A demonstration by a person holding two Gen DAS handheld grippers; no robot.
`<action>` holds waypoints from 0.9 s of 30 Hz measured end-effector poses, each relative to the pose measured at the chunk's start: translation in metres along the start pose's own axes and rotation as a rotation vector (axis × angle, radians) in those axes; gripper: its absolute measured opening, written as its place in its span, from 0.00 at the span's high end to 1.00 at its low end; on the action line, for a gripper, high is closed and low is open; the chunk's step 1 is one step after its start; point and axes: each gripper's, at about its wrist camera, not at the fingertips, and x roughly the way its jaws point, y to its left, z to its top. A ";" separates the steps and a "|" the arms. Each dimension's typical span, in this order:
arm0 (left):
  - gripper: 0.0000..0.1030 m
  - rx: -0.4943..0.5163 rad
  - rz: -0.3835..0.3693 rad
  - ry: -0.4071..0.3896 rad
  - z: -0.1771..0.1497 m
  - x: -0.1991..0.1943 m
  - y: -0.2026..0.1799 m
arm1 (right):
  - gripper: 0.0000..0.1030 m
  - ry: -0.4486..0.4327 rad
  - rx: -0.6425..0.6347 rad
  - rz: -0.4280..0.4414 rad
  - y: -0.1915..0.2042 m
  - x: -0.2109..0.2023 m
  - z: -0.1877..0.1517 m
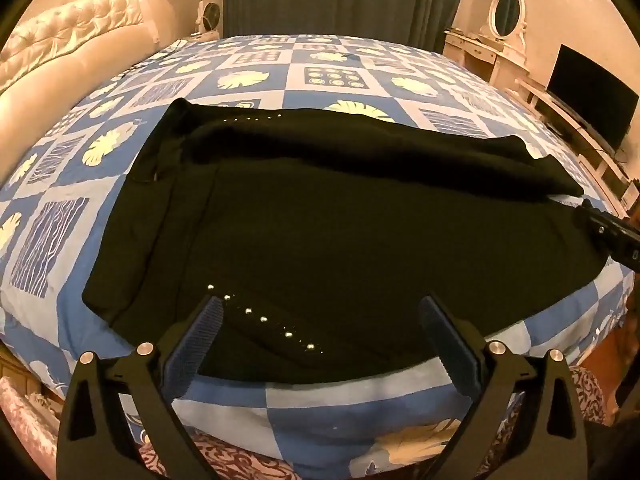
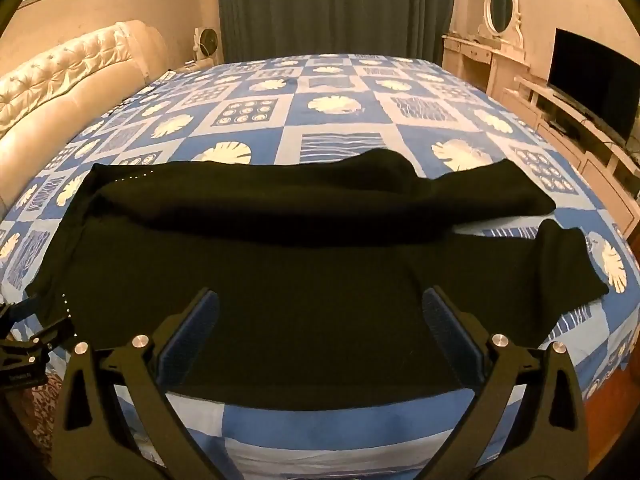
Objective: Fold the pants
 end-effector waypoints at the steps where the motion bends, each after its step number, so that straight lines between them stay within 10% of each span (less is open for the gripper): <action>1: 0.05 -0.003 0.001 -0.001 0.000 0.000 0.000 | 0.02 0.001 0.000 -0.002 0.006 -0.003 -0.003; 27: 0.05 -0.052 0.019 -0.013 0.001 -0.004 0.008 | 0.02 0.041 -0.007 0.005 -0.006 0.012 -0.004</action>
